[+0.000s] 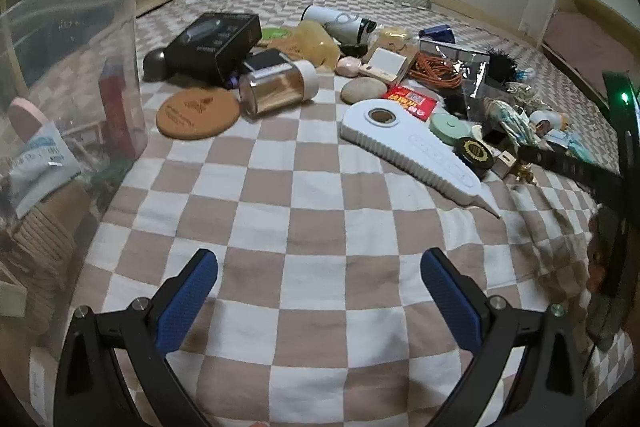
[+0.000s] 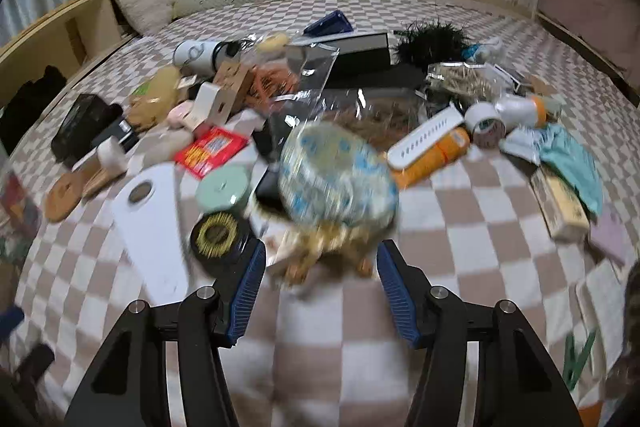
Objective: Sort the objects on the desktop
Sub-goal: 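Grasp the blue-patterned drawstring pouch with the right gripper and lift it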
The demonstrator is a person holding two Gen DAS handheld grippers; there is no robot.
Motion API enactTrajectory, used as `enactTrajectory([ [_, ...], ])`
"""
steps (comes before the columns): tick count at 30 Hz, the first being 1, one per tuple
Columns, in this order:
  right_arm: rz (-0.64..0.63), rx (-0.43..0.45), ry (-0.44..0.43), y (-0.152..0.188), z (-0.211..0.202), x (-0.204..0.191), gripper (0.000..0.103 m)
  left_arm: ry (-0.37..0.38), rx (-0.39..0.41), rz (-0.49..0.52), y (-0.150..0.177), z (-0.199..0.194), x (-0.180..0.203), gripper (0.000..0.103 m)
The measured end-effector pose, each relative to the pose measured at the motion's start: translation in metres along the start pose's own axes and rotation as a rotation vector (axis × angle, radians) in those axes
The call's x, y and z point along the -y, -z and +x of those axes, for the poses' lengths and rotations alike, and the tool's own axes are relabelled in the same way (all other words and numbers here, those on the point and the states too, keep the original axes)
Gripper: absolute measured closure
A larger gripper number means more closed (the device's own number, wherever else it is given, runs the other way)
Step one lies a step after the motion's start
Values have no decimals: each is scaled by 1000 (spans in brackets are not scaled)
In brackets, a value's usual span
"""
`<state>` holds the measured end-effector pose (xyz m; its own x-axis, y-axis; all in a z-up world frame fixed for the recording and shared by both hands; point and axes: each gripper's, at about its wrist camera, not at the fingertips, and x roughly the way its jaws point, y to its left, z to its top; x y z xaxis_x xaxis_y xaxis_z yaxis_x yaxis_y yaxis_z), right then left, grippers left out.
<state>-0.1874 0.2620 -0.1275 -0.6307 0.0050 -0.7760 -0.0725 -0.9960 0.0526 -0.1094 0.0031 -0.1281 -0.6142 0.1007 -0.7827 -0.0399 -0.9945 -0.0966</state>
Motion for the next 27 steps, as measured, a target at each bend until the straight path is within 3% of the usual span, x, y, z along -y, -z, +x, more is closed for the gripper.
enactTrajectory([
  [10, -90, -32, 37, -20, 32, -4, 45, 4, -16, 12, 2, 6, 3, 2],
  [12, -98, -33, 34, -19, 34, -3, 55, 3, -20, 16, 2, 7, 4, 2],
  [15, -84, -26, 10, -19, 27, 2, 65, 1, -12, 30, 3, 7, 7, 2],
  [19, -63, -17, -23, -19, 18, 8, 68, 2, -8, 44, 5, 8, 11, 2],
  [22, -9, -34, -75, -15, 6, 20, 71, 14, -10, 48, 4, 9, 16, 9],
  [27, 50, -70, -149, 0, -15, 34, 72, 59, -5, 50, -4, 12, 32, 10],
])
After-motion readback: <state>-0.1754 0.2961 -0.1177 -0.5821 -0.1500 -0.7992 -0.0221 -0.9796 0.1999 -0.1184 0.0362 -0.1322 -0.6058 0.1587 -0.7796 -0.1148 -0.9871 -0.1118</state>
